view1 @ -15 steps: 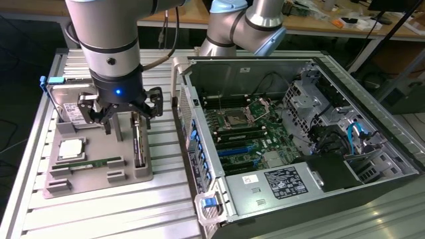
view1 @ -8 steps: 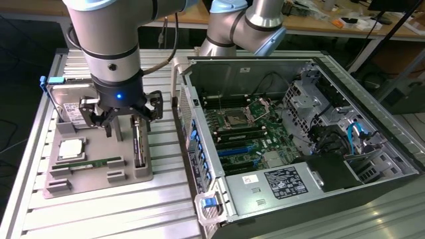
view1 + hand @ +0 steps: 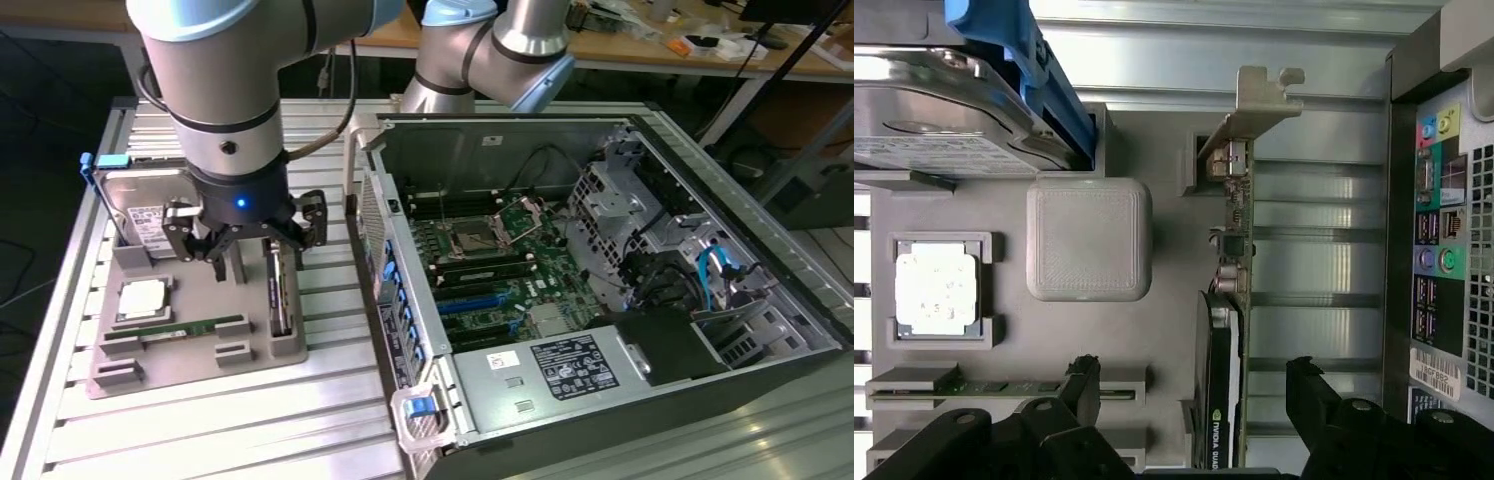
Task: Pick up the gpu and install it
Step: 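Pick up the gpu and move the gpu toward the slot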
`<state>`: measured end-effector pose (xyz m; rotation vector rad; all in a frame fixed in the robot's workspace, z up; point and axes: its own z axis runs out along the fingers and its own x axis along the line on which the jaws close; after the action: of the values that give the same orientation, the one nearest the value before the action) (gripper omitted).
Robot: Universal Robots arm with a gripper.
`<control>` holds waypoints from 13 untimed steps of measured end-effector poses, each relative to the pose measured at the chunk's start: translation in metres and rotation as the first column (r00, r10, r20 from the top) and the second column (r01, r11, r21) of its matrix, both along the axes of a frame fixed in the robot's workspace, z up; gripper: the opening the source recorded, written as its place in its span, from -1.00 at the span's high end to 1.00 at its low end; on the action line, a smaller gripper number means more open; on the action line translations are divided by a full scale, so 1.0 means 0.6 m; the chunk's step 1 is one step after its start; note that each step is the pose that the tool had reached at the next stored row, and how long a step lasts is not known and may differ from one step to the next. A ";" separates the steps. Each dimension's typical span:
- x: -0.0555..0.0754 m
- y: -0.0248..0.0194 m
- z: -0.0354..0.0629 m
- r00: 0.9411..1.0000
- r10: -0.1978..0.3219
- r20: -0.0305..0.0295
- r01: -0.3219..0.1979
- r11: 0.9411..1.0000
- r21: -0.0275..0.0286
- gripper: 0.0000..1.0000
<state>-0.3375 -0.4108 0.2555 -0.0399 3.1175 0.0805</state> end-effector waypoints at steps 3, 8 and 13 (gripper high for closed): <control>0.005 -0.0001 -0.001 1.000 0.000 0.000 0.000 1.000 0.000 -0.69; 0.011 0.0000 -0.004 1.000 0.000 0.000 0.000 1.000 0.000 -0.69; 0.012 -0.0001 -0.017 1.000 0.000 0.000 0.000 1.000 0.000 -0.69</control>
<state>-0.3304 -0.4108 0.2450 -0.0399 3.1173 0.0808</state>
